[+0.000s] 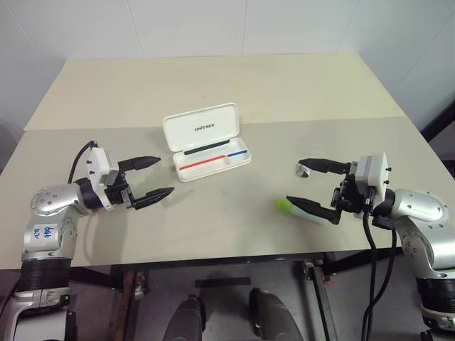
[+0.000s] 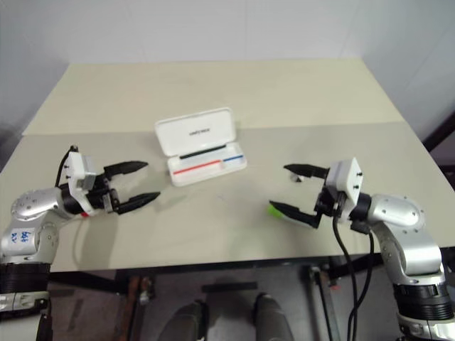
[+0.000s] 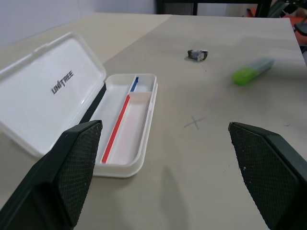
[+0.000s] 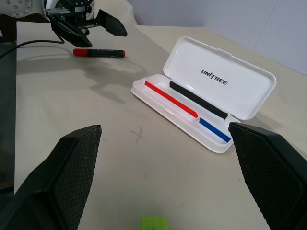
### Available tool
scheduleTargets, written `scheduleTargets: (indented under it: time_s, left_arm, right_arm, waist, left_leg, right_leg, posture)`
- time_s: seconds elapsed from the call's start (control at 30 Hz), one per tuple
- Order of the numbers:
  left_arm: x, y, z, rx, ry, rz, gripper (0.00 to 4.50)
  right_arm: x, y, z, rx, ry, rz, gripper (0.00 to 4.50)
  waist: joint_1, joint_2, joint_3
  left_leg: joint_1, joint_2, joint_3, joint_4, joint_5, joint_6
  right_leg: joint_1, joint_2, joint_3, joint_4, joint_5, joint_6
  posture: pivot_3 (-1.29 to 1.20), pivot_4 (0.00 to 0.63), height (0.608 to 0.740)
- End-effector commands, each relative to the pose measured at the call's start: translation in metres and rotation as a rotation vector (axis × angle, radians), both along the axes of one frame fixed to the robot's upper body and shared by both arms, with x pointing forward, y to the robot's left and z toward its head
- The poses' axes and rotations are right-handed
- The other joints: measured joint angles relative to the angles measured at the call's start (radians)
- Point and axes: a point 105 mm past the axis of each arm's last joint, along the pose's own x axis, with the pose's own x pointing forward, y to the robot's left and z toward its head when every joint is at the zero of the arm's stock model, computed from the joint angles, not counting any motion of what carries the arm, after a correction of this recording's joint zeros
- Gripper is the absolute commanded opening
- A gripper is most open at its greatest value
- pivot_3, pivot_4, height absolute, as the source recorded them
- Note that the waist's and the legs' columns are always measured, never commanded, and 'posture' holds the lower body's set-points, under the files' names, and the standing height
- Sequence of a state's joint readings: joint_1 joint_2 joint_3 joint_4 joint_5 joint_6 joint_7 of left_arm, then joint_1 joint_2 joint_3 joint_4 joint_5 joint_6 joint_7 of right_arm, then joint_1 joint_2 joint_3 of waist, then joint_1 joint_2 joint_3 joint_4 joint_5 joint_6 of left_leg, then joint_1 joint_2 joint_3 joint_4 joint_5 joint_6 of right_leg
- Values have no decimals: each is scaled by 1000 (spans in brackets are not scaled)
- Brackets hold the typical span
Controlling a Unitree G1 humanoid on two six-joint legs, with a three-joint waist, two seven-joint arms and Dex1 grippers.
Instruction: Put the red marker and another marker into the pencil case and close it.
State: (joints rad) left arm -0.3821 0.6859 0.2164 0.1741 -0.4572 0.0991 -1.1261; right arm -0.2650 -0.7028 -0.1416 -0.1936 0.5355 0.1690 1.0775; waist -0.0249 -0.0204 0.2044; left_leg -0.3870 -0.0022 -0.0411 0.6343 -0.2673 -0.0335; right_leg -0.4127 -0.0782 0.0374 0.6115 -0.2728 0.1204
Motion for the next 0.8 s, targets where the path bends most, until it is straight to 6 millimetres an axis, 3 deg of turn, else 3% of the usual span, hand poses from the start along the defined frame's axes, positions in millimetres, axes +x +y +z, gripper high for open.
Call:
scheduleTargets:
  time_s: [0.03,0.37,0.47,0.7,0.8]
  left_arm:
    - [2,0,12,20,-50,-5,4483]
    - [13,-14,8,41,-30,-68,4483]
    - [20,-17,7,65,-39,-79,3904]
    - [33,-30,-5,141,-36,-84,1511]
    - [42,-48,-15,197,-28,-109,1511]
  right_arm:
    - [-1,2,10,4,-60,14,4500]
    - [-8,8,8,17,-61,16,4500]
    - [-9,14,6,23,-65,21,4500]
    - [-10,24,5,46,-72,31,4500]
    - [-13,31,4,56,-75,49,4500]
  waist:
    - [0,0,0]
    - [1,0,0]
    - [1,0,0]
    - [0,0,0]
    - [1,0,0]
  left_leg:
    - [0,0,0,0,0,0]
    - [0,0,0,1,0,0]
    - [0,0,0,2,0,0]
    - [0,-1,0,3,0,0]
    - [0,-1,0,3,0,0]
  right_leg:
    - [0,0,0,0,0,0]
    - [0,0,0,1,0,0]
    - [0,0,0,2,0,0]
    - [0,0,0,2,0,1]
    - [0,1,0,2,0,1]
  posture:
    - [0,150,740]
    - [0,150,740]
    - [0,150,740]
    - [0,150,740]
    - [0,150,740]
